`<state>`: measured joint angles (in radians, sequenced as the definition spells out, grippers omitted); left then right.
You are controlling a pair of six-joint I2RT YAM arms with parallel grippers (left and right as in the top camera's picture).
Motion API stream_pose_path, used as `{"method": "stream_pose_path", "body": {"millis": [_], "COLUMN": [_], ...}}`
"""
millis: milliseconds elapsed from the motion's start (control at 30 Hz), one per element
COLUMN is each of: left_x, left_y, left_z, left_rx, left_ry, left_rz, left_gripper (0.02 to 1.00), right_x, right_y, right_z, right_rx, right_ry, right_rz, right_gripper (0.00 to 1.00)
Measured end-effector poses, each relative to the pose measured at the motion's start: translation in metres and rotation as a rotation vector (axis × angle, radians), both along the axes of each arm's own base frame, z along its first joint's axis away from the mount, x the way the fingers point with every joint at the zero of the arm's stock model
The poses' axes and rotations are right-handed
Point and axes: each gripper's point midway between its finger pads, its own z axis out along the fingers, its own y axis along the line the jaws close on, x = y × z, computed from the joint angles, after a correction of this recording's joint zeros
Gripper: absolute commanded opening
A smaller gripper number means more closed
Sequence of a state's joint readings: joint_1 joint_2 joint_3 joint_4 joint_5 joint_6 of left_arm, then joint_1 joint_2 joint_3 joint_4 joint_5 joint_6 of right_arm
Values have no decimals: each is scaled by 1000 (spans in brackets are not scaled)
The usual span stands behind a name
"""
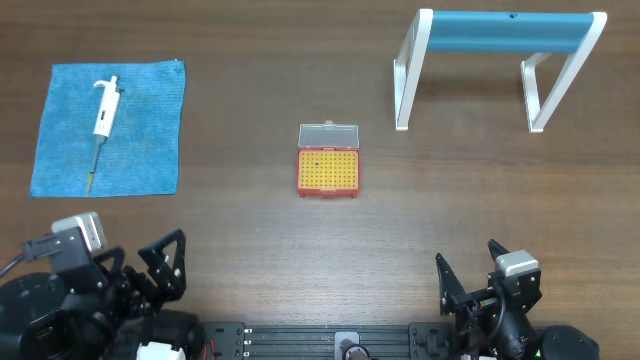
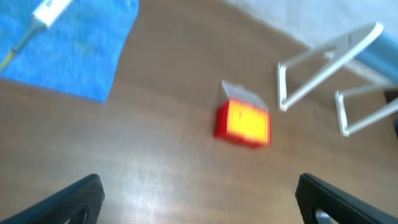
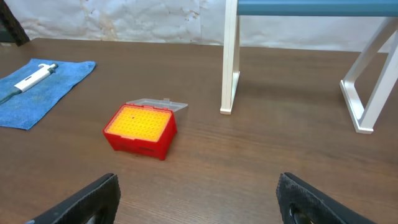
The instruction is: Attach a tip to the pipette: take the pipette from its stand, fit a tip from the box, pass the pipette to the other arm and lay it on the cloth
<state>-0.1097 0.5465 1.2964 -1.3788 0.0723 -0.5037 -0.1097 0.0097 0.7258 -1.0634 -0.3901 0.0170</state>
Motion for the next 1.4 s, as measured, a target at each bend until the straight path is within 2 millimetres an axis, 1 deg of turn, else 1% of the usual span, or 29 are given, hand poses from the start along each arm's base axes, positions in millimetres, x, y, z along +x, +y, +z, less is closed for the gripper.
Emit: {"method": "stream_pose_path", "body": {"millis": [33, 67, 167, 200, 300, 367, 400, 500, 567, 667, 767, 867, 933, 1067, 1400], "left_x": [6, 16, 50, 57, 83, 95, 97, 100, 101, 108, 113, 116, 117, 117, 117], "left_y": [1, 0, 0, 0, -1, -1, -1, 2, 5, 11, 18, 26, 30, 31, 31], "left_z": [3, 10, 33, 32, 22, 15, 12, -9, -27, -58, -78, -106, -119, -159, -160], "left_rx": [22, 47, 169, 194, 256, 281, 286, 304, 309, 320, 333, 354, 363, 373, 373], "left_ry": [-42, -120, -410, -459, -639, -785, -851, -1013, -1055, -1001, -916, -795, -742, -579, -577], "left_rz": [-8, -23, -68, -74, -75, -57, -45, -2, 26, 54, 79, 94, 100, 73, 73], "left_gripper": [996, 998, 996, 996, 996, 996, 996, 998, 996, 996, 998, 996, 996, 996, 998], "right_x": [0, 0, 0, 0, 0, 0, 0, 0, 0, 0, 0, 0, 0, 0, 0], "right_y": [0, 0, 0, 0, 0, 0, 0, 0, 0, 0, 0, 0, 0, 0, 0], "right_z": [0, 0, -1, -1, -1, -1, -1, -1, -1, -1, -1, -1, -1, -1, -1], "right_rx": [0, 0, 1, 1, 1, 0, 0, 0, 0, 0, 0, 0, 0, 0, 0], "right_ry": [0, 1, 4, 5, 5, 5, 5, 5, 4, 4, 4, 4, 4, 4, 4], "right_rz": [0, 0, 0, 0, 0, 0, 0, -1, 0, -1, -1, -1, -1, -1, -1], "right_gripper": [827, 827, 825, 825, 829, 825, 825, 827, 825, 825, 827, 825, 827, 825, 825]}}
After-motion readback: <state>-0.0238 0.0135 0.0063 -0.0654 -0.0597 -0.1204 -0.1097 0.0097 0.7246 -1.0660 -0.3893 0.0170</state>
